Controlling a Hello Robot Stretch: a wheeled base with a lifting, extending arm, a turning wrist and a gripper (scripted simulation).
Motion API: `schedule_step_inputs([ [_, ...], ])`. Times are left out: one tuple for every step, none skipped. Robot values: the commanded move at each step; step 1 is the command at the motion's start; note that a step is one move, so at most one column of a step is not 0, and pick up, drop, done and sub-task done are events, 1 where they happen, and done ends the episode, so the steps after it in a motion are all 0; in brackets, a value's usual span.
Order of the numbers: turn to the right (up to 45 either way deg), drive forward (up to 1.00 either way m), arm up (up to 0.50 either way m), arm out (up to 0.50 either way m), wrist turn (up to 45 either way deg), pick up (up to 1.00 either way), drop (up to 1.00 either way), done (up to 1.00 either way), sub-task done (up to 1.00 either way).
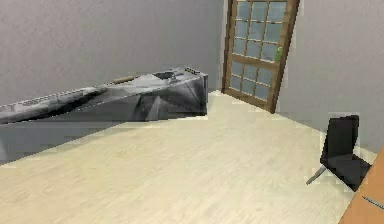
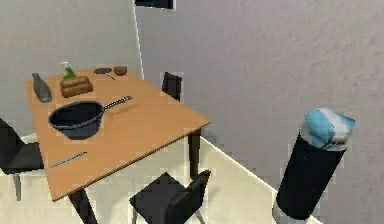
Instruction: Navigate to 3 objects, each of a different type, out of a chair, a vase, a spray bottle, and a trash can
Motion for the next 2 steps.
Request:
schedule_step_inputs([
  [0.0,0.95,0.0,0.0,0.0,0.0,0.0,0.0,0.0],
  [39.0,0.0,0.0,0.0,0.0,0.0,0.0,0.0,0.0],
])
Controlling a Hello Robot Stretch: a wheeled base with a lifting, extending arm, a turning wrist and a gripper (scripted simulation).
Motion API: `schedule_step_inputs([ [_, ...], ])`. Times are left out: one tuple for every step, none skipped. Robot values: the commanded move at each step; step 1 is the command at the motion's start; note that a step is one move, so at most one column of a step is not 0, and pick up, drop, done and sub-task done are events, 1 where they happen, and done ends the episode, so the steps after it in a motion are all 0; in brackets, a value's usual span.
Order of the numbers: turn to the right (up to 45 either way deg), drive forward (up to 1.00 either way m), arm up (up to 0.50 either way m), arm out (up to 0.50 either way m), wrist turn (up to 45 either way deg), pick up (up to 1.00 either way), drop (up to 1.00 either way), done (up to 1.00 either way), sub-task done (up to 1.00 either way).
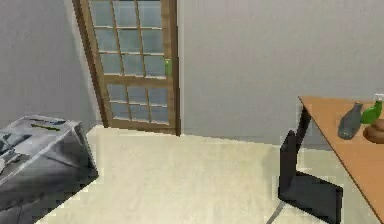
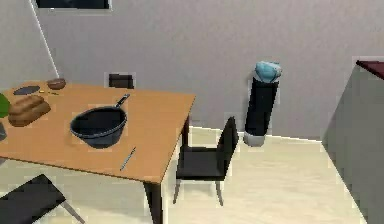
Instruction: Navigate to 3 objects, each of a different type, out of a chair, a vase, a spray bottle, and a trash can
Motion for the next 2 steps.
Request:
schedule_step_inputs([
  [0.0,0.9,0.0,0.0,0.0,0.0,0.0,0.0,0.0],
  [9.0,0.0,0.0,0.0,0.0,0.0,0.0,0.0,0.0],
])
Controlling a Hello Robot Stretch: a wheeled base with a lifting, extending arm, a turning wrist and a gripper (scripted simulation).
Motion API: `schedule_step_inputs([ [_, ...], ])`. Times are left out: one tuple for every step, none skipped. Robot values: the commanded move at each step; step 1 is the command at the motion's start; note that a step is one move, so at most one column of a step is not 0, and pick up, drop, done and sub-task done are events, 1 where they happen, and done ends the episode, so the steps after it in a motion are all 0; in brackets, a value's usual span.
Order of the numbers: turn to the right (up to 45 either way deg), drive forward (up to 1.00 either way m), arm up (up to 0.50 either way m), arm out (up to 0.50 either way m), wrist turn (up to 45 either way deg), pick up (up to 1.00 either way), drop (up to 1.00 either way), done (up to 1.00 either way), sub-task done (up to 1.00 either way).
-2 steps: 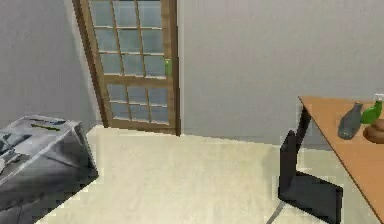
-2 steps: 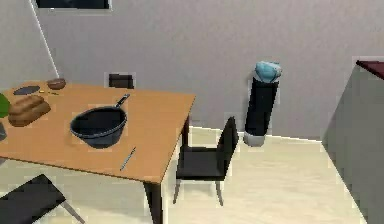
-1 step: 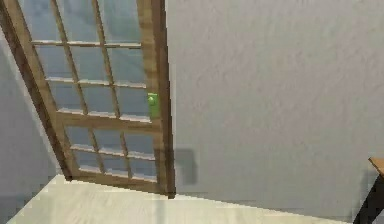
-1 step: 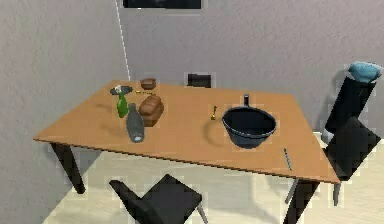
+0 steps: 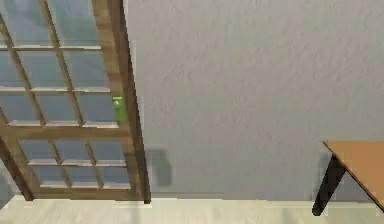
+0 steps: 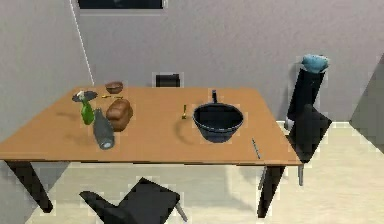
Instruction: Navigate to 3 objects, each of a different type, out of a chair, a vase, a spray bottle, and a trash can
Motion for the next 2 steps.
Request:
schedule_step_inputs([
  [0.0,0.6,0.0,0.0,0.0,0.0,0.0,0.0,0.0],
  [45.0,0.0,0.0,0.0,0.0,0.0,0.0,0.0,0.0],
])
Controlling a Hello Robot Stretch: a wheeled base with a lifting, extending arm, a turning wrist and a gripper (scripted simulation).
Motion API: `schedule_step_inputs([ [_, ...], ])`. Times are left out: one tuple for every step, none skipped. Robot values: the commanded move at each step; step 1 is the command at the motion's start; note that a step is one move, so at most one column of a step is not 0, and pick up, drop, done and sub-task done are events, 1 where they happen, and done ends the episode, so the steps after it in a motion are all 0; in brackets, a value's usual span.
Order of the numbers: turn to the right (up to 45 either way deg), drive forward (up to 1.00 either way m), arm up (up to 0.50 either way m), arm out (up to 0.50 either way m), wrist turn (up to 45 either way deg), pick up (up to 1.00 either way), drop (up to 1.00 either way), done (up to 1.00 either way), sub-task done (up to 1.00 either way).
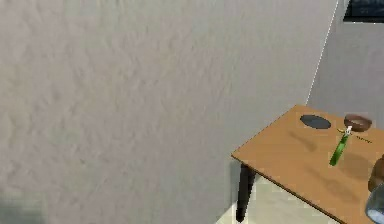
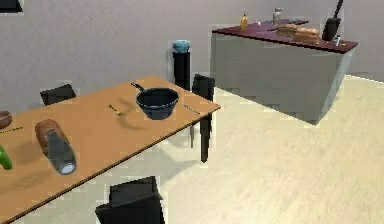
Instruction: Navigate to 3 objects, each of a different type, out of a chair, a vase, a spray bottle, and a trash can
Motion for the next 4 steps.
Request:
schedule_step_inputs([
  [33.0,0.0,0.0,0.0,0.0,0.0,0.0,0.0,0.0],
  [0.0,0.45,0.0,0.0,0.0,0.0,0.0,0.0,0.0],
  [12.0,0.0,0.0,0.0,0.0,0.0,0.0,0.0,0.0],
  [0.0,0.0,0.0,0.0,0.0,0.0,0.0,1.0,0.0],
])
